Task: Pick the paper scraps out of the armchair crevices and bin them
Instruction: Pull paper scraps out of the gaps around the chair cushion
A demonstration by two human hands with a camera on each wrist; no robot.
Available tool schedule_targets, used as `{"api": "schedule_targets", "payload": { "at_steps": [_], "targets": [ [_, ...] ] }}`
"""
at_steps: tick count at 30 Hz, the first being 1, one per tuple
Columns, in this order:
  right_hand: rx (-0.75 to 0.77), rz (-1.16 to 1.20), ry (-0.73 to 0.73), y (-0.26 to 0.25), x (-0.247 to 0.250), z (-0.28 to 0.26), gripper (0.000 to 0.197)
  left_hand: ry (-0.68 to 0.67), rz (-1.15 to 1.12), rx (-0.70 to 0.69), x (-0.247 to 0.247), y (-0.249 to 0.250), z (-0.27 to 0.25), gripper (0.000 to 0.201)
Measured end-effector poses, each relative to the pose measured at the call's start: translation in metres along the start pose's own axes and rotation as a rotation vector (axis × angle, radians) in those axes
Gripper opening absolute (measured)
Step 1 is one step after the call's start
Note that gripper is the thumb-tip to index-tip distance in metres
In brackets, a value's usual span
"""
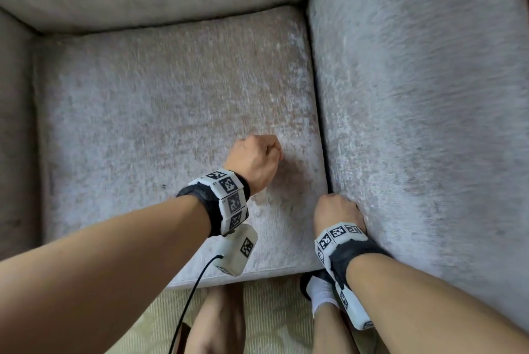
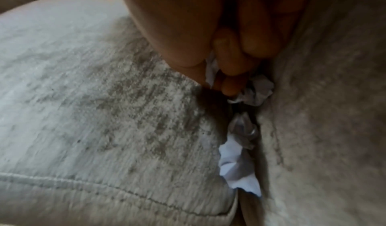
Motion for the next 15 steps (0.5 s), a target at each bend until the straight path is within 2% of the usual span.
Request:
{"api": "schedule_targets", "payload": {
  "at_steps": [5,11,15],
  "targets": [
    [0.053,0.039,0.076,-0.008,0.008,-0.005,0.031,0.011,0.007,-0.006,-0.002,0.001,-0.005,0.027],
    [0.224,0.203,0.254,-0.026,0.058,-0.032,0.015,-0.002,0.010,0.006,-0.002,0.009,-0.012,0.029],
    [0.304,0.302,0.257,-0.024,0.083,-0.052,0.016,0.005,0.021,0.013,-0.002,0.023,-0.013,0.024]
  ]
}}
Point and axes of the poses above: each hand's wrist, its own z-axis towards the middle knuckle, its own x-axis out of the back of the hand, y = z × x, the point moved 9 cm from there along z, towards the middle knuckle, and after that the axes turned 13 degrees about z, right-handed, at the moved point
